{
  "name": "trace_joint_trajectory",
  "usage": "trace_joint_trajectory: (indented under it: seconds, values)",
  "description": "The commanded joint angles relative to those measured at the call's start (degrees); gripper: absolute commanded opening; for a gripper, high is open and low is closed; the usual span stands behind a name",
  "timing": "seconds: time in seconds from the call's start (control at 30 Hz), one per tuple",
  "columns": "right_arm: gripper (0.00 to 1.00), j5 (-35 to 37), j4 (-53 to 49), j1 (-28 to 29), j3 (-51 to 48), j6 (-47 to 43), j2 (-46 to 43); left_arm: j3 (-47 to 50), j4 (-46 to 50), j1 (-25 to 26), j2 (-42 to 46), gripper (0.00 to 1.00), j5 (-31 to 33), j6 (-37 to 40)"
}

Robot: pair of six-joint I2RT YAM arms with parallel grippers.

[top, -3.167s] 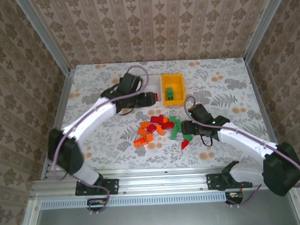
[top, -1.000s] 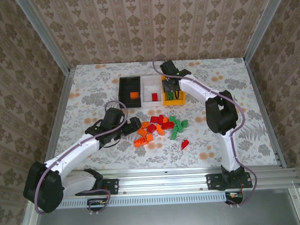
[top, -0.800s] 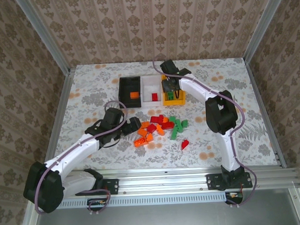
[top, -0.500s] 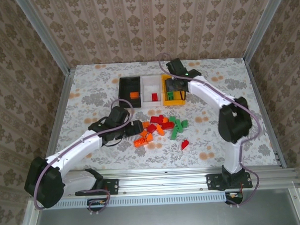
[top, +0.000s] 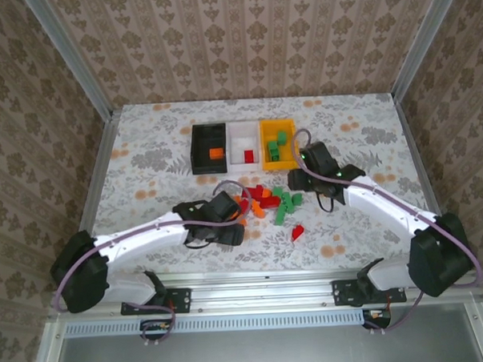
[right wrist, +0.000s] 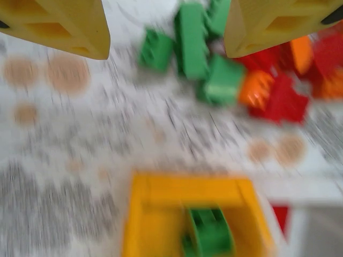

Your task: Sort the legos into containers by color

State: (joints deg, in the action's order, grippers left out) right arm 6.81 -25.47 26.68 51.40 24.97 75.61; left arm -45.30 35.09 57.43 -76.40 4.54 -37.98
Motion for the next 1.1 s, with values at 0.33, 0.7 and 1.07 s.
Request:
trace_joint_trajectory:
  seconds: [0.33,0.7,1.07]
  values:
    - [0.60,-1.2,1.8,0.2,-2.2,2.2,-2.8,-2.1,-0.2,0.8,-7.2,0.77,8.9,7.5]
    - [0.61,-0.5,0.1,-0.4,-7.9,2.2,-9.0,-4.0,-4.3,-5.3,-13.9,0.74,7.6,12.9]
    - [0.62,-0.5,-1.0,-0.4,-8.1,1.8,-10.9,-0.5,-13.9,-8.5,-13.0,0.66,-0.7,13.9]
